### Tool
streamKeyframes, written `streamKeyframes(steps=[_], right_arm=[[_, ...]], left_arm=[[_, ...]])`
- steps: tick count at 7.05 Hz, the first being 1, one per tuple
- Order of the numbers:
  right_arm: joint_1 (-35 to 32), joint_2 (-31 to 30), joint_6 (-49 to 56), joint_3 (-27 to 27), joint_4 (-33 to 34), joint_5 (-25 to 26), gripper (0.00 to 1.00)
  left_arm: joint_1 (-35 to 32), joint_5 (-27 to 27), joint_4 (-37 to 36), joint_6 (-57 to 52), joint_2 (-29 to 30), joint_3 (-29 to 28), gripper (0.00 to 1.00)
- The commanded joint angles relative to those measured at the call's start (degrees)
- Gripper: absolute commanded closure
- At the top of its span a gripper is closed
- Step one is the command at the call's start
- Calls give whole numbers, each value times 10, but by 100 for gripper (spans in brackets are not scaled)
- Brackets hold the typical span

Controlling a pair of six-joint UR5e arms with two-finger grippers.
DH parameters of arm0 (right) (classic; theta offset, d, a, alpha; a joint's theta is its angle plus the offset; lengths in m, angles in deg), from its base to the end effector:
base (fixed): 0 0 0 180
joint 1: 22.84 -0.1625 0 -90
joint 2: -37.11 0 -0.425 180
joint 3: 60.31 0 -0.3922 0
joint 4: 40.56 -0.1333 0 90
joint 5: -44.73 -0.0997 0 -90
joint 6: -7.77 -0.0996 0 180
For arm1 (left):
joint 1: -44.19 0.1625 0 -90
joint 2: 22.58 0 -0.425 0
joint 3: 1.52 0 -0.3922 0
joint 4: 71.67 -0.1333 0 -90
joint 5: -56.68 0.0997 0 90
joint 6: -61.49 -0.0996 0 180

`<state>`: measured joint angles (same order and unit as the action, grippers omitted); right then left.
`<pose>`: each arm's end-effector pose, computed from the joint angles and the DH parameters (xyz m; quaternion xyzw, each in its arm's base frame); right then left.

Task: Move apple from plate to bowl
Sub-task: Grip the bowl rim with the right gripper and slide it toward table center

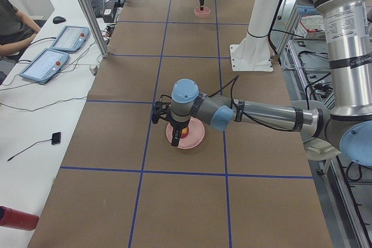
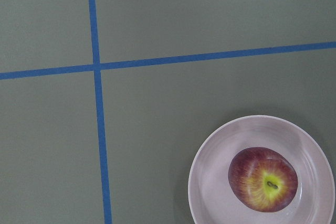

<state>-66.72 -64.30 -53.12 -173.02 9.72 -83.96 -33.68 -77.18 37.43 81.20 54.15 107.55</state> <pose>-0.2561 -0.3449 0.4737 0.0013 -0.5045 -0.0320 0.8628 0.0240 -0.4176 0.5597 0.0923 0.4056 0.0205 0.9092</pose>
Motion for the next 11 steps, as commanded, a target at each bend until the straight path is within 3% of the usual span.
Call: streamKeyframes(steps=[1,3,4,6,7,11], right_arm=[[-6,150,-57,32,86,-1,100],[0,363,-108,105,254,39,100],[11,449,-123,177,284,64,100],[27,603,-154,364,273,98,100],[43,638,-169,409,267,119,100],[44,635,-169,460,206,121,100]], left_arm=[[0,-2,0,0,0,0,2],[1,0,0,0,0,0,2],[1,-1,-2,0,0,-3,2],[0,-1,-3,0,0,1,2],[0,-3,-3,0,-10,5,2],[0,-10,-3,1,-10,4,2]])
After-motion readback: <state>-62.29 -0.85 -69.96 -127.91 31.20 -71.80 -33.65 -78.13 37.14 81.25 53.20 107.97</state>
